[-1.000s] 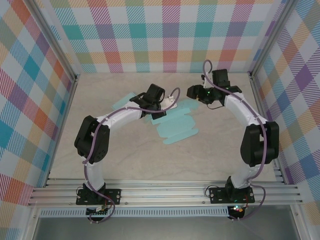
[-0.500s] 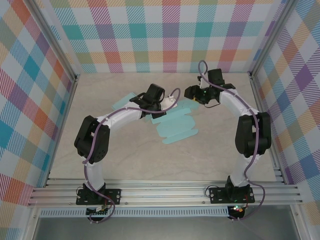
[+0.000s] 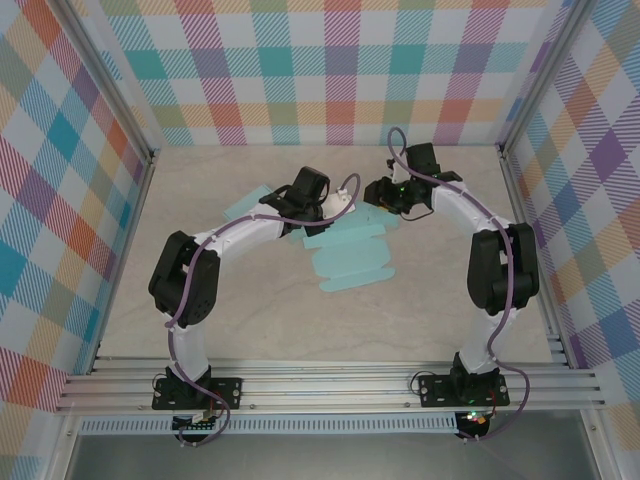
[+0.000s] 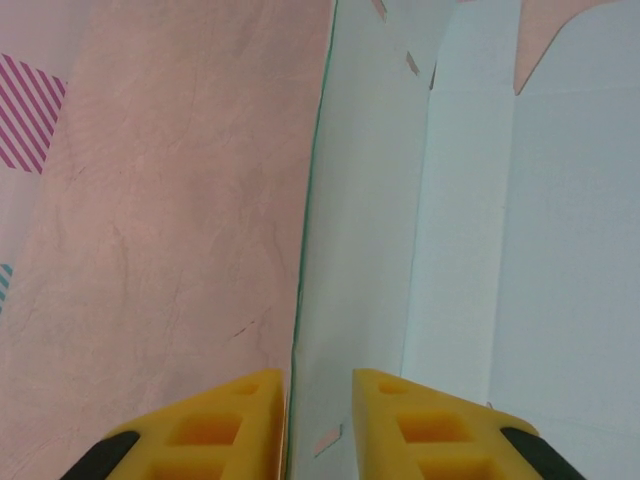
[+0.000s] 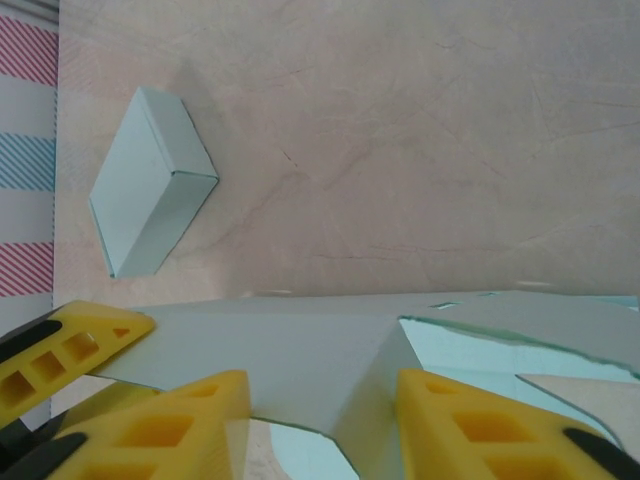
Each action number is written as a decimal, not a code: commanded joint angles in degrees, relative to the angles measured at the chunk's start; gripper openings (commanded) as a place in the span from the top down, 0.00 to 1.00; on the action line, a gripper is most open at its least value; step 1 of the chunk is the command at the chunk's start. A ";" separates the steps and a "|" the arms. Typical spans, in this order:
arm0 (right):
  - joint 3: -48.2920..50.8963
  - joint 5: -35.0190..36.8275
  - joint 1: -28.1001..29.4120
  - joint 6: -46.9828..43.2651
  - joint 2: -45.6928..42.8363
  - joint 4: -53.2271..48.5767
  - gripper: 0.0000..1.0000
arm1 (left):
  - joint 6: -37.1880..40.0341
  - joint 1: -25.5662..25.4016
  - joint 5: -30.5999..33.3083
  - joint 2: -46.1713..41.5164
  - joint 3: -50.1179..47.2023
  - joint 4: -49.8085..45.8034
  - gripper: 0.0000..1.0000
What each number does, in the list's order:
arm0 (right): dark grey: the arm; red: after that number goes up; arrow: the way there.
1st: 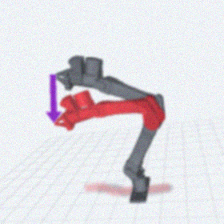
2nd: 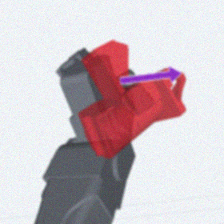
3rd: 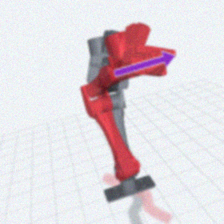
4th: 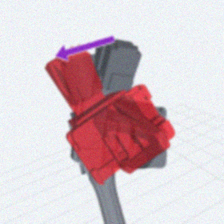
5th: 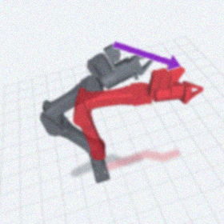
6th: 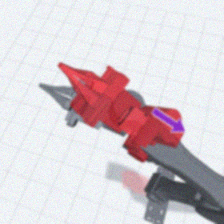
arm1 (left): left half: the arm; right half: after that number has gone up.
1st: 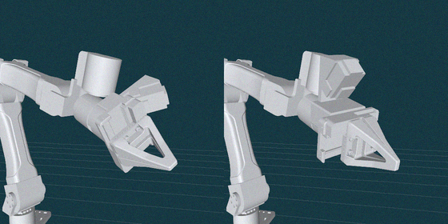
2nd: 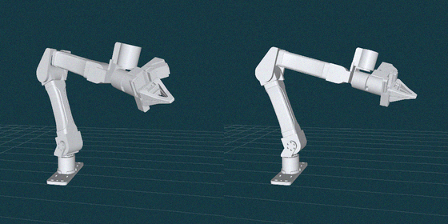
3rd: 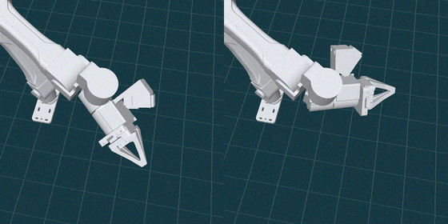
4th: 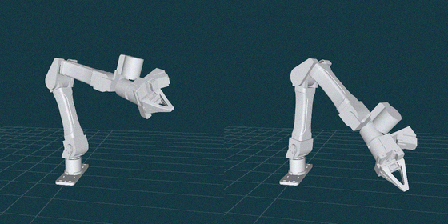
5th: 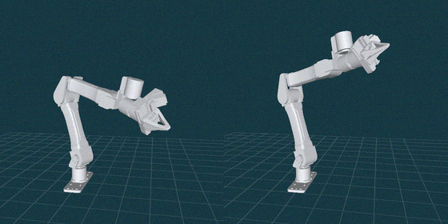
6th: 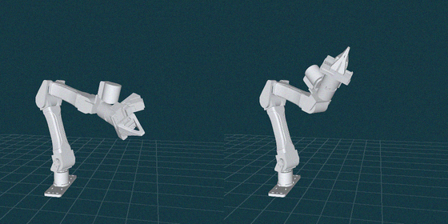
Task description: Fold the paper box
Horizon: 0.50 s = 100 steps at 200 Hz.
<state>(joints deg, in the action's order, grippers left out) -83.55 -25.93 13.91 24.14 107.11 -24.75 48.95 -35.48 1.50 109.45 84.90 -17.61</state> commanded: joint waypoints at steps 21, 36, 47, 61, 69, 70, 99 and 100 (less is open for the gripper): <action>1.36 0.68 0.33 0.11 -0.96 0.94 0.64 | -2.63 0.74 -2.06 2.16 2.15 -0.41 0.76; 1.54 0.90 0.28 0.03 -1.11 0.92 0.64 | -2.63 1.01 -2.05 2.08 2.26 0.02 0.76; 1.55 0.88 0.35 0.03 -1.00 0.89 0.64 | -2.63 1.20 -2.03 1.82 2.46 0.41 0.76; 1.41 0.88 0.33 0.05 -0.75 0.84 0.64 | -2.54 1.21 -1.95 1.48 2.46 0.86 0.76; 1.37 0.83 0.32 0.12 -0.67 0.84 0.64 | -2.70 1.20 -1.79 1.22 2.23 1.18 0.76; 1.37 0.86 0.32 0.16 -0.63 0.84 0.64 | -2.75 1.20 -1.77 1.17 2.22 1.17 0.76; 1.52 0.97 0.33 0.38 -0.47 0.88 0.64 | -4.06 1.21 0.31 -0.62 -1.53 9.46 0.83; 1.54 0.97 0.28 0.38 -0.49 0.91 0.64 | -4.09 1.16 0.33 -0.63 -1.69 9.67 0.84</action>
<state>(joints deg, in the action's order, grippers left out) -82.63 -25.10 13.91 24.62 107.11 -23.99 46.50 -34.68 0.73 111.15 85.27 -15.27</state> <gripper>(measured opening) 0.356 0.207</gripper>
